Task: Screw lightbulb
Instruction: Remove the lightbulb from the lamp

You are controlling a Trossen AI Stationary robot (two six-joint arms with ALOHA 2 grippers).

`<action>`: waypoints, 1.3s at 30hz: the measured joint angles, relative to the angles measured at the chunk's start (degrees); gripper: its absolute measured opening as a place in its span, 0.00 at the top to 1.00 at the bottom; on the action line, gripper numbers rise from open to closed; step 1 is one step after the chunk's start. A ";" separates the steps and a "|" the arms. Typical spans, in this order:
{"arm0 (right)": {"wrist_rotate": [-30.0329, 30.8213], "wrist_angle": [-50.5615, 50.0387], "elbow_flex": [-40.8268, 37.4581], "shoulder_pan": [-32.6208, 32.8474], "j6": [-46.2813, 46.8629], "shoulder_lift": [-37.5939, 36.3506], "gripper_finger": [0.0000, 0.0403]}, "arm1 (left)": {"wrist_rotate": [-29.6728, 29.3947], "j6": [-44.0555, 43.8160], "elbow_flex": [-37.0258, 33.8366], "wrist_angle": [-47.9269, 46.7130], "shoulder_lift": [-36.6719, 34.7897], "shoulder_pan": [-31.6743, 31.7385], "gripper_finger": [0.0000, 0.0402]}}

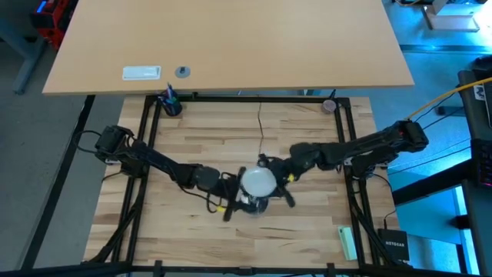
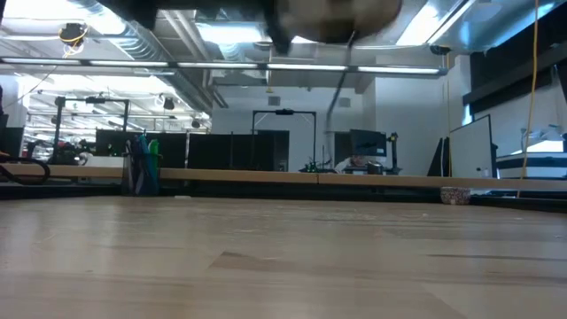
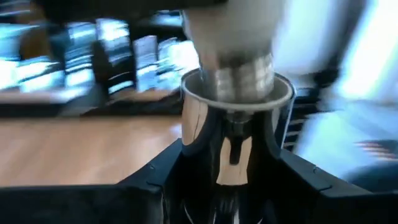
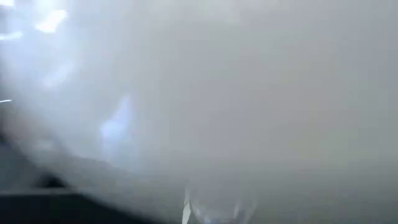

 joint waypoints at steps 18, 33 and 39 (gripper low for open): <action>0.45 -14.18 -0.14 -0.56 1.72 -4.52 0.64 | -11.29 -1.28 -0.05 -11.15 0.04 0.19 0.59; 16.15 -12.66 -15.50 1.90 10.56 -5.66 0.64 | -17.37 3.15 -0.49 -4.04 14.19 5.09 0.58; 16.99 -11.19 -18.91 1.84 13.18 -5.70 0.64 | -17.32 2.73 -0.49 -5.66 16.79 5.10 0.51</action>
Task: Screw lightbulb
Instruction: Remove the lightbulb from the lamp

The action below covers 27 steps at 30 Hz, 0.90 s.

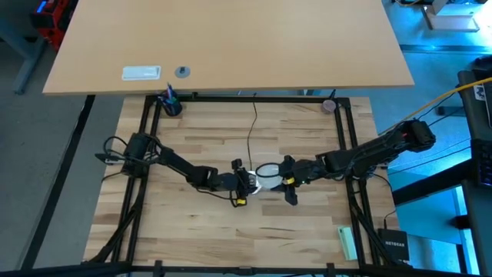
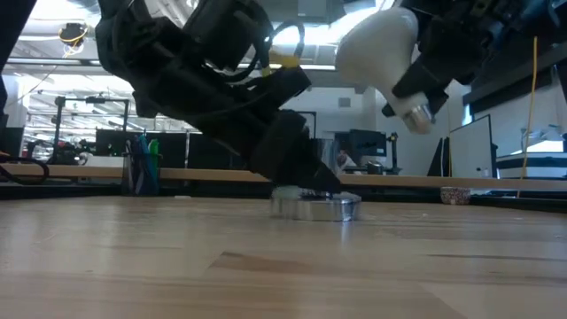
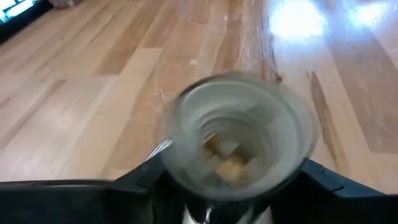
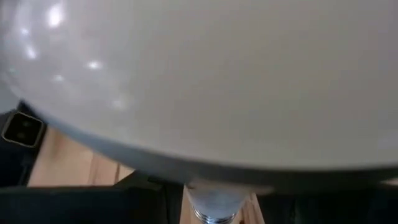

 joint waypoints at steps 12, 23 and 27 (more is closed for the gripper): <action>1.28 -17.36 0.20 -0.52 5.32 -4.60 0.64 | 0.19 -2.18 0.02 -23.41 -12.49 -1.49 0.34; -2.52 -37.83 0.12 -4.33 7.99 0.83 0.64 | 0.06 -6.87 0.02 -36.08 -23.73 -2.48 0.35; -2.50 -36.78 0.15 -5.93 6.67 4.50 0.64 | 0.05 -10.80 0.02 -34.60 -23.87 -2.48 0.35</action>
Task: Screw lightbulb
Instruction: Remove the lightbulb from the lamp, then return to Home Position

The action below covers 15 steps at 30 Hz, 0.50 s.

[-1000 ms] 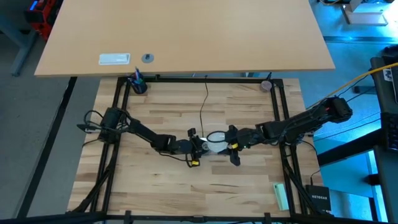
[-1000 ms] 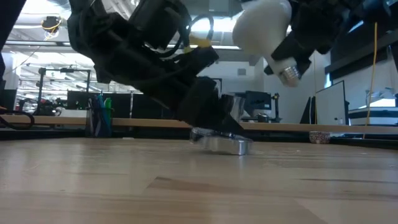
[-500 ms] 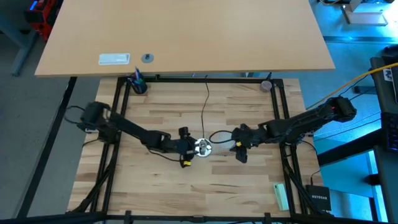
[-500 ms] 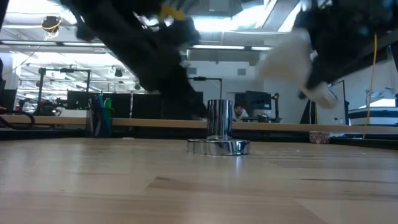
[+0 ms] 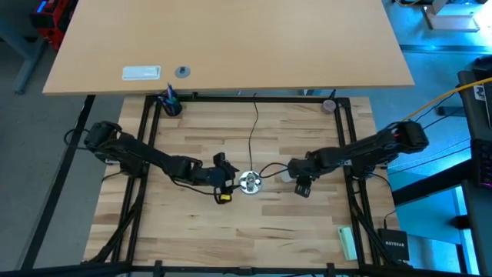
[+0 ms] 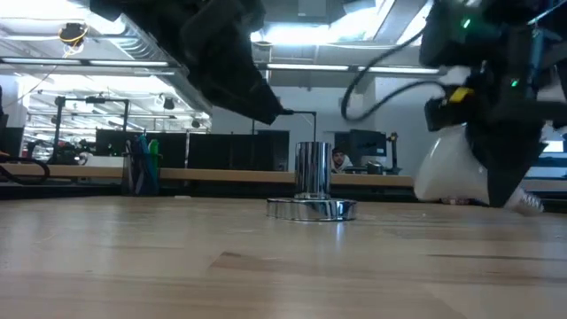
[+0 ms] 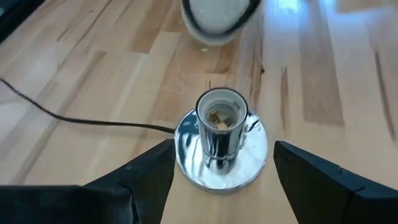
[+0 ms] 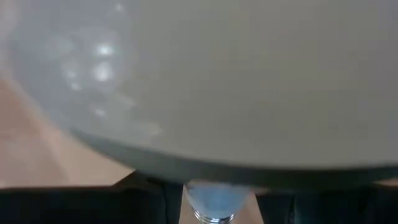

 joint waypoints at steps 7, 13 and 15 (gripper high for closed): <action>3.06 0.62 0.05 -0.12 -2.18 4.38 0.39 | 0.02 -5.68 0.00 -0.02 -0.02 0.01 0.35; 1.28 -12.02 6.27 -0.07 -4.69 1.60 0.17 | 0.22 -5.89 0.56 -1.13 -3.59 0.30 0.35; 0.89 -19.02 9.49 -0.09 -7.03 0.10 0.14 | 0.24 -4.91 0.63 -1.52 -6.31 0.70 0.35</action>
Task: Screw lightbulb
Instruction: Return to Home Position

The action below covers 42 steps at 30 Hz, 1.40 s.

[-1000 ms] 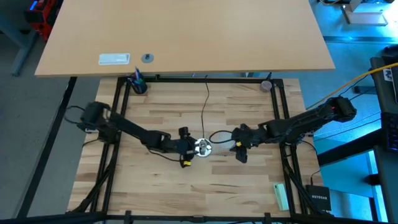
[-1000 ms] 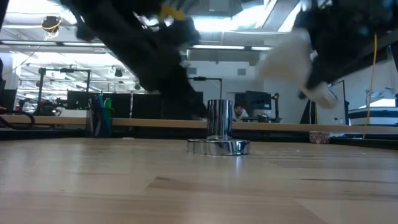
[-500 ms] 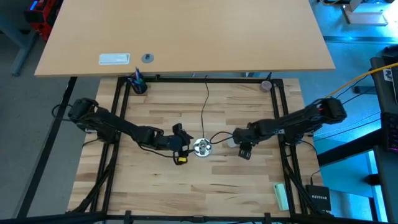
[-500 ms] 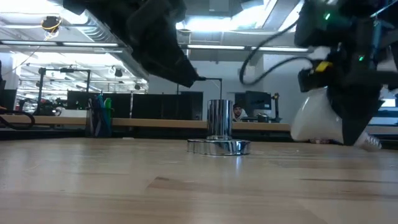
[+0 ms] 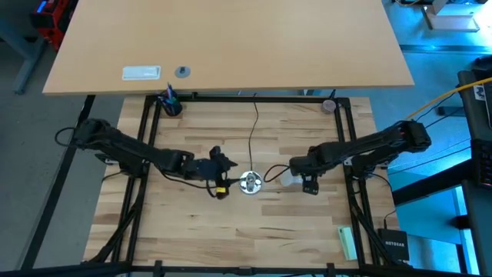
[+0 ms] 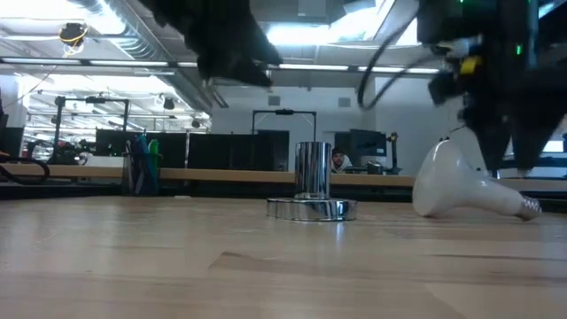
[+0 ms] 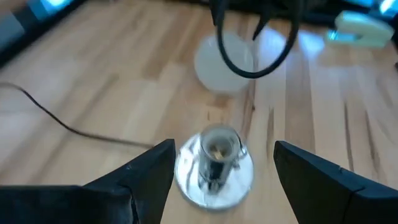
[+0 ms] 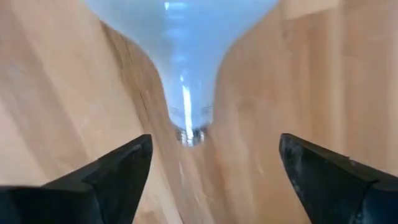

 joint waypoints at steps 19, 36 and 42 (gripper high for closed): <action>10.20 34.86 -10.17 -0.10 -12.05 -39.16 0.10 | -3.11 9.53 -12.07 -0.41 -31.20 1.81 0.35; 8.29 52.88 -34.68 -0.04 -14.85 -64.07 0.10 | 4.67 18.79 -36.96 32.67 -38.68 2.29 0.35; 9.08 52.82 -40.41 -0.04 -15.15 -72.53 0.10 | 8.30 16.56 -43.87 37.56 -43.18 4.15 0.35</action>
